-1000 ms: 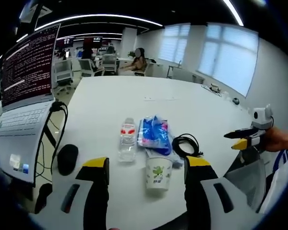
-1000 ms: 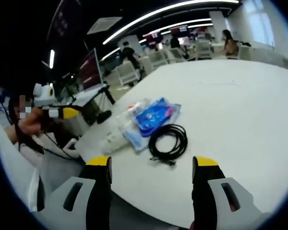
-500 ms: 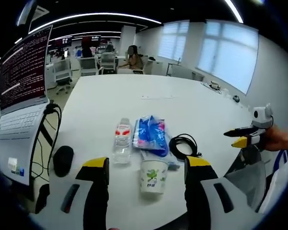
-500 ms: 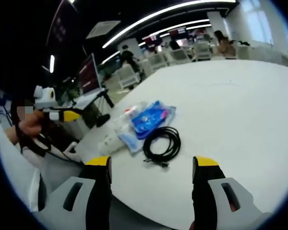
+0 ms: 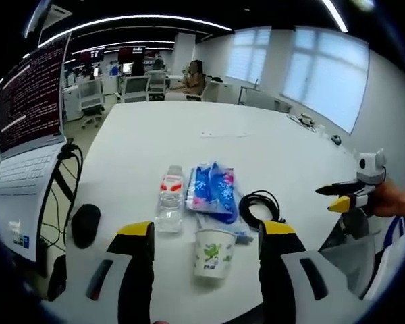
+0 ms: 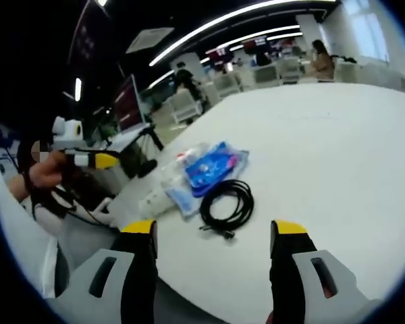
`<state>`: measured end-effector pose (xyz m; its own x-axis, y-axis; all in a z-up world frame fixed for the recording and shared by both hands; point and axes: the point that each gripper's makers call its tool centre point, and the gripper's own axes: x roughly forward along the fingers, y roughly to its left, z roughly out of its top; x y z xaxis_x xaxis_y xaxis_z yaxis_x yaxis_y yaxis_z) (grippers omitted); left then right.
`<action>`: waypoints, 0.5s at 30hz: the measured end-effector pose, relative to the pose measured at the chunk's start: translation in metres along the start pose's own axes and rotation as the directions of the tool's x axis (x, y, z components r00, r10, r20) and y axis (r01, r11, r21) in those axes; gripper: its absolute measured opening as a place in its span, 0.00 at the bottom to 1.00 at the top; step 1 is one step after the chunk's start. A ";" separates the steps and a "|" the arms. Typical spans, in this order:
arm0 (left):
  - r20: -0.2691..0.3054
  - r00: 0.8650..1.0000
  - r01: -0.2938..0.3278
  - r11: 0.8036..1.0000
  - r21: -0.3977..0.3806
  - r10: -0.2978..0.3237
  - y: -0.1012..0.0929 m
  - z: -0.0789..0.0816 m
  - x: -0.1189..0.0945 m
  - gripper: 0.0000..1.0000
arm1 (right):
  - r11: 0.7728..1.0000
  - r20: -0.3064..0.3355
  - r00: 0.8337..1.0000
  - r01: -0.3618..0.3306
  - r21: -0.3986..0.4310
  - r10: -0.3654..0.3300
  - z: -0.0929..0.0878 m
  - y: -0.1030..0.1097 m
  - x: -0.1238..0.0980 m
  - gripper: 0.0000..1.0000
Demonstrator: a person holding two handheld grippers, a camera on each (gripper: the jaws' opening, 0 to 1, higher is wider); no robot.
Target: Arrange the tabletop items into an orderly group along one side of the table until the central work area is clear of visible clutter.
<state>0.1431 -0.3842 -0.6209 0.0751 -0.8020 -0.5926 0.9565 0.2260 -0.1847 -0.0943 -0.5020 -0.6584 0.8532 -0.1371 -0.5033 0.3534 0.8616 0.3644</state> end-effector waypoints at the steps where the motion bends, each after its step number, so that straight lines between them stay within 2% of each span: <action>1: 0.000 1.000 -0.003 1.000 -0.015 0.003 0.001 0.001 0.003 0.63 | 1.000 0.002 1.000 -0.001 0.002 0.001 0.000 0.000 0.000 0.66; 3: 0.001 1.000 0.011 0.998 -0.060 -0.011 0.001 0.004 0.010 0.64 | 1.000 0.005 1.000 -0.003 0.005 0.003 0.001 0.000 0.000 0.66; 15: -0.084 0.996 -0.013 0.997 -0.074 0.007 0.005 0.007 0.053 0.61 | 1.000 0.012 1.000 -0.017 0.015 0.017 -0.002 0.001 0.002 0.66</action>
<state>0.1539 -0.4295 -0.6472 0.0575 -0.7509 -0.6579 0.9318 0.2770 -0.2347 -0.0932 -0.4999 -0.6604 0.8636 -0.1284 -0.4875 0.3445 0.8563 0.3848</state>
